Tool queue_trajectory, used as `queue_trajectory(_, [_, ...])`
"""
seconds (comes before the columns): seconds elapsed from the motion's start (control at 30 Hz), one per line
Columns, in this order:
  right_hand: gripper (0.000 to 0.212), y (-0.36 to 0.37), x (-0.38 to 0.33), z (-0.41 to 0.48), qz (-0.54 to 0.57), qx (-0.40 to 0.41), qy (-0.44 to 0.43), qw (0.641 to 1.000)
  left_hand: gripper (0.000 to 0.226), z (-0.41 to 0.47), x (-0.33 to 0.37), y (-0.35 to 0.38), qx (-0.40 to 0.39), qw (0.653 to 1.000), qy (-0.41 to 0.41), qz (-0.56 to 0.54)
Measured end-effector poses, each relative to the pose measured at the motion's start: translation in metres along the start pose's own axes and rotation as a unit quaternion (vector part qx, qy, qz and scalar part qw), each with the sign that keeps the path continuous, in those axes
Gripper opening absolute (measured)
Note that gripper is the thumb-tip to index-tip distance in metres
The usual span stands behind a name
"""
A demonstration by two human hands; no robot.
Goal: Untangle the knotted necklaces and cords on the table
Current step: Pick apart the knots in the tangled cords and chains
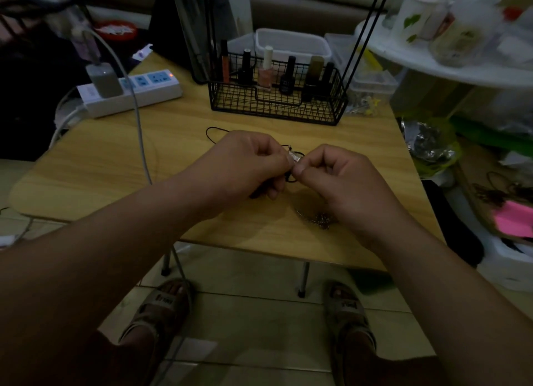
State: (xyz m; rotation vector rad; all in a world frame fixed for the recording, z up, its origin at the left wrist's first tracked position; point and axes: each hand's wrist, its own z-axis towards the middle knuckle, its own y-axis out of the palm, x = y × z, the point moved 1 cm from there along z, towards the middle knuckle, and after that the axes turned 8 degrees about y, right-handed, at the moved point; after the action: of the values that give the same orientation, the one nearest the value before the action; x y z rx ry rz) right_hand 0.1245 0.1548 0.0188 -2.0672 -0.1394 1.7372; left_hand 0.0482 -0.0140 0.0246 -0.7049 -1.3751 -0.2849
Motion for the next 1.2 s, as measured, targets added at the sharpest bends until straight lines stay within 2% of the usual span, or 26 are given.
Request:
queue_trajectory(0.13, [0.007,-0.006,-0.002,-0.001,-0.100,-0.009,-0.062,0.993,0.004,-0.001,0.002,0.000,-0.052,0.996,0.023,0.066])
queue_trajectory(0.23, [0.007,-0.010,0.000,-0.002,-0.161,-0.023,-0.092,0.982,0.008,-0.002,0.001,0.001,-0.076,0.991,0.042,0.101])
queue_trajectory(0.43, [0.002,-0.016,0.006,0.000,-0.208,-0.020,-0.077,0.975,0.005,0.001,-0.005,-0.001,-0.043,0.997,0.040,0.053])
queue_trajectory(0.57, [0.021,-0.013,0.007,-0.002,-0.201,-0.033,-0.040,0.978,0.005,0.003,-0.006,0.001,-0.025,1.000,0.008,0.003])
queue_trajectory(0.67, [0.028,-0.011,0.005,-0.004,-0.208,0.002,-0.044,0.977,0.008,0.002,-0.005,0.003,-0.032,0.999,0.000,-0.011])
queue_trajectory(0.77, [0.020,-0.010,0.004,-0.005,-0.229,0.064,-0.057,0.970,0.008,0.002,-0.003,0.003,-0.035,0.999,-0.014,-0.024])
queue_trajectory(0.83, [0.009,-0.008,0.003,-0.007,-0.204,0.059,-0.045,0.976,0.007,0.002,-0.003,0.002,-0.038,0.998,-0.025,-0.040])
queue_trajectory(0.9, [0.003,-0.005,0.001,-0.009,-0.131,0.017,-0.011,0.991,0.004,0.002,-0.003,0.002,-0.040,0.998,-0.030,-0.041])
queue_trajectory(1.2, [0.015,-0.003,0.004,-0.006,-0.042,-0.012,0.071,0.997,0.006,0.000,0.002,0.001,-0.052,0.997,-0.025,-0.058])
